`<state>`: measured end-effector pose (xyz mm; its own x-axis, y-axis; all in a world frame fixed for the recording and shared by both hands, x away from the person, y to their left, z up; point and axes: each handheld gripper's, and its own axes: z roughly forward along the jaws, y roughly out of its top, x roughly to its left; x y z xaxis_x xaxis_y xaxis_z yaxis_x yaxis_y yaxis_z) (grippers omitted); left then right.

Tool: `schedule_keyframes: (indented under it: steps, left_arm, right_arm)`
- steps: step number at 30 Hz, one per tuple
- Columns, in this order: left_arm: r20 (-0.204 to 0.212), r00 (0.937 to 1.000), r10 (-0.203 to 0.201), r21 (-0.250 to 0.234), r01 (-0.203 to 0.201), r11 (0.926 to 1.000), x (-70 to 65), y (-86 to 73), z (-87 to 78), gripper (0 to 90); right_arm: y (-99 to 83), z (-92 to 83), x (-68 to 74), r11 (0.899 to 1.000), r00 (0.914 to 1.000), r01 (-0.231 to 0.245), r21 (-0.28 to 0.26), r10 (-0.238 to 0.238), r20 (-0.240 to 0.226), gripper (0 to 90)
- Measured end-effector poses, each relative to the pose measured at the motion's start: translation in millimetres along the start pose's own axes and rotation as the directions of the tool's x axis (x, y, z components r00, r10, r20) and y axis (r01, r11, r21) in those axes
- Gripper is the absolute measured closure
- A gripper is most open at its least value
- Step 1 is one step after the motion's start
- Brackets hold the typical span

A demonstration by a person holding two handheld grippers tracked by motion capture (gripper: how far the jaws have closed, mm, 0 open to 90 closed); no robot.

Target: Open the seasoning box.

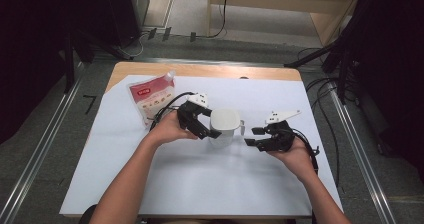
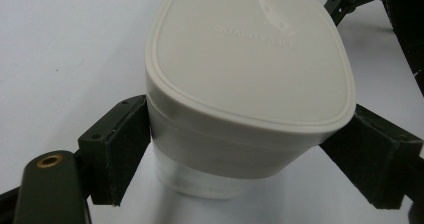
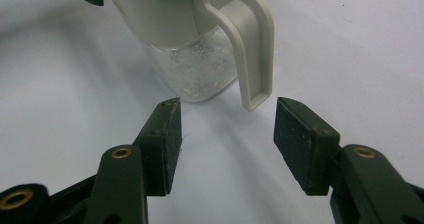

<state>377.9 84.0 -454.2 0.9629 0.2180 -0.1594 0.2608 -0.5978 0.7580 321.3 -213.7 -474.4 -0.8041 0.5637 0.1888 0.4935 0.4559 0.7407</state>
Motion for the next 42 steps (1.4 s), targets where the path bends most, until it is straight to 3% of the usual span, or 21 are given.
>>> schedule_keyframes:
  steps: [6,11,19,30,35,40,42]
  left_arm:
    - [0.001,0.9999,0.014,-0.001,-0.014,0.9999,0.8,0.6,0.5,15.2]
    - [-0.015,0.9988,0.047,0.056,-0.047,0.9974,-2.9,11.6,-0.1,15.9]
    - [-0.002,0.9994,0.035,0.058,-0.034,0.9977,-1.8,10.9,-2.3,17.2]
    - [-0.02,0.9995,0.023,0.077,-0.022,0.9968,-5.3,13.9,-3.9,17.7]
    - [-0.019,0.9995,0.023,0.075,-0.022,0.9969,-6.0,13.5,-3.9,17.6]
    - [-0.019,0.9995,0.025,0.074,-0.023,0.997,-5.7,13.4,-3.9,17.7]
    - [-0.012,0.9997,0.02,0.069,-0.019,0.9974,-5.0,13.0,-3.9,17.6]
  right_arm:
    - [-1.8,0.1,1.9,1.0,1.0,0.001,0.004,-0.001,-0.001,45.5]
    - [-3.3,-0.2,2.4,1.0,1.0,-0.005,0.006,0.005,0.002,45.6]
    - [-4.3,-0.4,3.4,1.0,0.9999,-0.011,0.008,0.011,-0.002,46.0]
    - [-3.2,2.4,2.2,1.0,1.0,0.001,0.004,-0.001,-0.008,47.4]
    - [-2.6,0.6,-2.3,1.0,0.9999,0.011,-0.018,-0.011,0.006,58.7]
    - [0.6,-8.5,-11.3,0.996,0.9989,-0.039,-0.08,0.041,0.021,87.4]
    - [6.2,-8.5,-16.0,0.993,0.9979,-0.049,-0.103,0.053,0.038,90.0]
